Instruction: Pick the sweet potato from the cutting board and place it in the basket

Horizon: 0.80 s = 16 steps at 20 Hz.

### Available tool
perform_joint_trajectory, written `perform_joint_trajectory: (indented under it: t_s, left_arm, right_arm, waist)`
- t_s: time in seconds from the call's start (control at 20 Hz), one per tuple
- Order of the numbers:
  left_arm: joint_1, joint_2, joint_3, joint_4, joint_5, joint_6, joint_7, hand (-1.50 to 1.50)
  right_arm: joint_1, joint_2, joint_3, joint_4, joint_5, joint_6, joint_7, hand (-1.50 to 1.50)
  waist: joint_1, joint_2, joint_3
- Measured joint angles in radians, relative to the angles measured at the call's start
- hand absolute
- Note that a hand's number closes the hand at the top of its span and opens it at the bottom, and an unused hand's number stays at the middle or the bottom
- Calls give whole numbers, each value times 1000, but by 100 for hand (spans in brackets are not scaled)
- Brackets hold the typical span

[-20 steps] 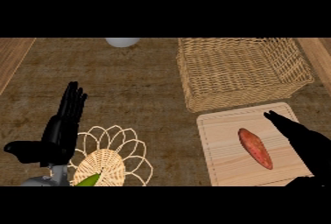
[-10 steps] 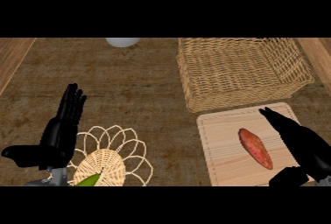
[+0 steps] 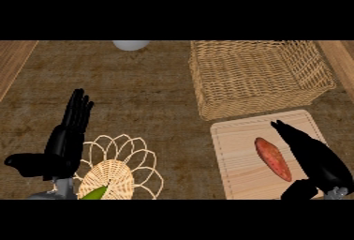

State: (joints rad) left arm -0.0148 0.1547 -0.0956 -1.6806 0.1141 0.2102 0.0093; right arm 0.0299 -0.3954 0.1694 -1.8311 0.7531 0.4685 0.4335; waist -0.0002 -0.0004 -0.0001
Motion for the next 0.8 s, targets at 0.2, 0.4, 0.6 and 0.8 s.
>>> perform_joint_trajectory:
  t_s: [0.2,0.4,0.6,0.8]
  left_arm:
    - [-9,-13,11,15,-8,-16,-5,0]
    - [3,-21,16,-20,-22,-25,23,0]
    - [-7,-26,40,2,-27,-46,13,0]
    - [-12,-46,42,-3,-43,-46,23,0]
  right_arm:
    - [3,18,-3,65,44,-23,-43,-150]
    - [-14,44,-17,88,58,-1,-56,-150]
    - [-22,68,-19,141,92,-19,-91,-150]
    - [-27,85,-32,157,109,-13,-110,-150]
  waist:
    - [0,0,0]
    - [1,0,0]
    - [1,0,0]
    - [0,0,0]
